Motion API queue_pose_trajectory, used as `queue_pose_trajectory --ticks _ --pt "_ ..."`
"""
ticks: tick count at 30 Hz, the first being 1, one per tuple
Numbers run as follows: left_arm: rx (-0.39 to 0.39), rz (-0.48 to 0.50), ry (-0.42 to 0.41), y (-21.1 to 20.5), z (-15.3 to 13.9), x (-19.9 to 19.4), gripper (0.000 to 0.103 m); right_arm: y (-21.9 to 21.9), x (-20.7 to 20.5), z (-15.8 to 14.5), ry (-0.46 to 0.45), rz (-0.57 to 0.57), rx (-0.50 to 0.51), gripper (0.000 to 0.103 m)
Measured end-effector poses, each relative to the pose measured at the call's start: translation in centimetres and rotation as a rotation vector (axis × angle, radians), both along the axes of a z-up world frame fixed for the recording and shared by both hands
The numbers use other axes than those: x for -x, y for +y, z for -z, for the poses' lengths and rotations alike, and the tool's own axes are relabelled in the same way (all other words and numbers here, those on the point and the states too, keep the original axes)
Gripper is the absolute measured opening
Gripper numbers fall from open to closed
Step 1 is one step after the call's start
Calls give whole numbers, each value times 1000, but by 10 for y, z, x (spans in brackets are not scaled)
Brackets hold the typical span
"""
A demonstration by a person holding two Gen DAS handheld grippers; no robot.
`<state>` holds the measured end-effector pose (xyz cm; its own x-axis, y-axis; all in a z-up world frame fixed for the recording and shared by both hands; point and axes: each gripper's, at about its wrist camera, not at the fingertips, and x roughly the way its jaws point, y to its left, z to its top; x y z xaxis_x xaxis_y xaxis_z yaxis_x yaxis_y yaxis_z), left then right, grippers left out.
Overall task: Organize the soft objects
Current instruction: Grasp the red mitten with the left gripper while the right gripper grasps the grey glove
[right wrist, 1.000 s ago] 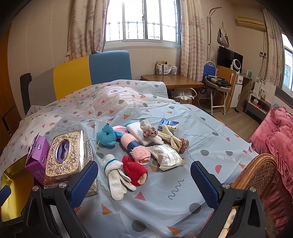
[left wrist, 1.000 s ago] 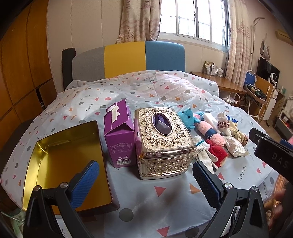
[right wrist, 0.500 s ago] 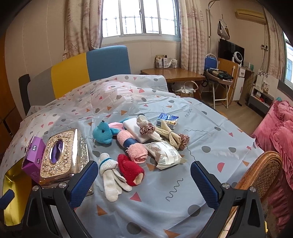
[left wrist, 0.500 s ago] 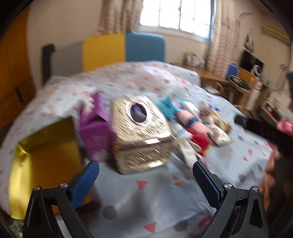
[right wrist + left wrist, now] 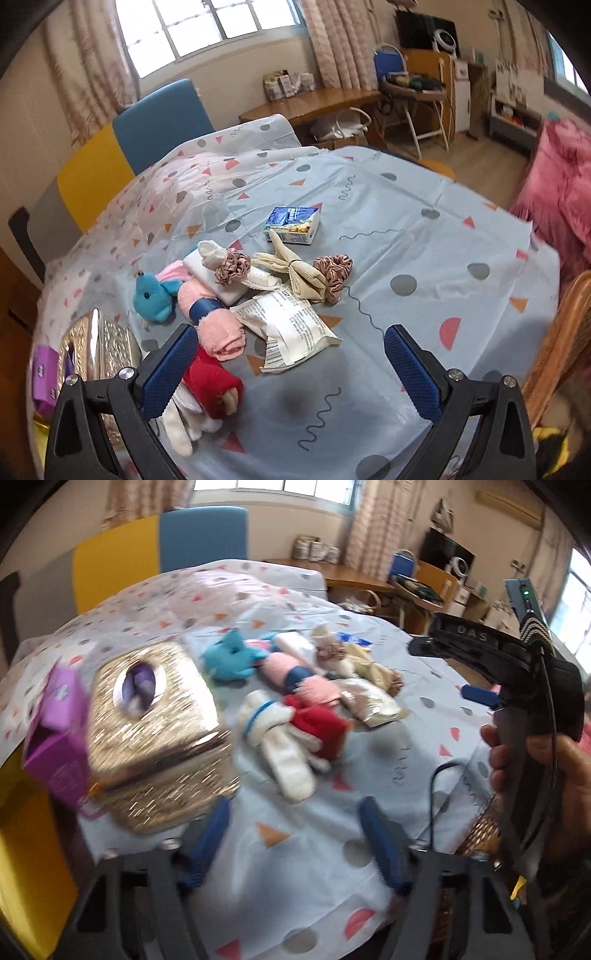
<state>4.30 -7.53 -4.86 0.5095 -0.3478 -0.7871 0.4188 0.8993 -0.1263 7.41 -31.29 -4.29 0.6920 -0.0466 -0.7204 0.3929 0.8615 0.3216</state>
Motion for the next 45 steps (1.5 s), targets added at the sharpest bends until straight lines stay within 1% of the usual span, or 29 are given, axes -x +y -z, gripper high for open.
queue_pose_trajectory --ticks 1,3,5,7,9,11,13,14,15,17,19,22,23,24,25,26,28,31,35,37,39,40,41,42,44,45 --pt "-3 10 0 -5 -1 -4 63 -5 0 1 -4 10 -20 103" --pt "-4 27 4 -20 -2 -15 57 -13 -1 4 -15 23 -66 103" --pt "-54 18 4 -37 -1 -31 54 -20 -3 9 -17 37 -117 103" --pt "-100 10 -2 -50 0 -44 54 -26 -3 16 -20 43 -171 103" --pt "-144 -1 -6 -62 1 -58 54 -28 -1 15 -45 47 -180 102" --pt "-169 -4 -7 -73 4 -71 54 -30 0 16 -58 49 -194 102" --pt "-159 -12 11 -78 8 -81 54 -32 0 17 -64 47 -215 102" --pt "-142 -7 31 -82 11 -87 54 -33 0 17 -68 47 -223 102" --pt "-140 0 50 -86 16 -91 54 -34 0 18 -71 47 -230 102" --pt "-159 22 65 -96 25 -96 55 -36 1 19 -76 51 -245 102" --pt "-211 47 84 -108 39 -100 55 -37 1 19 -78 50 -251 102" --pt "-285 62 89 -121 62 -109 55 -36 1 20 -83 44 -257 102" --pt "-282 64 107 -121 70 -112 53 -36 1 20 -83 42 -261 103" --pt "-277 65 123 -120 76 -113 45 -36 1 20 -83 40 -264 102" --pt "-260 70 138 -118 82 -113 33 -37 0 21 -83 40 -267 102" --pt "-230 74 122 -113 82 -111 31 -37 1 21 -84 39 -271 102" --pt "-177 87 107 -105 78 -105 29 -39 1 22 -87 43 -276 102" --pt "-91 121 66 -92 66 -92 29 -40 -1 23 -78 46 -281 97" --pt "8 164 6 -75 45 -64 29 -39 -2 24 -67 41 -277 94" --pt "36 167 -4 -64 39 -53 29 -38 -3 25 -49 37 -278 93" --pt "54 175 -14 -53 33 -41 29 -36 -9 27 -13 22 -269 88" --pt "61 178 -18 -49 30 -36 29 -34 -13 28 14 5 -260 86" --pt "67 182 -25 -44 28 -30 29 -31 -17 30 36 -19 -255 81" --pt "70 179 -29 -38 25 -24 29 -24 -23 32 71 -68 -246 76" --pt "83 180 -28 -28 22 -13 29 -8 -36 35 128 -157 -209 72" --pt "77 174 -32 -23 23 -5 29 2 -43 36 152 -200 -186 69"
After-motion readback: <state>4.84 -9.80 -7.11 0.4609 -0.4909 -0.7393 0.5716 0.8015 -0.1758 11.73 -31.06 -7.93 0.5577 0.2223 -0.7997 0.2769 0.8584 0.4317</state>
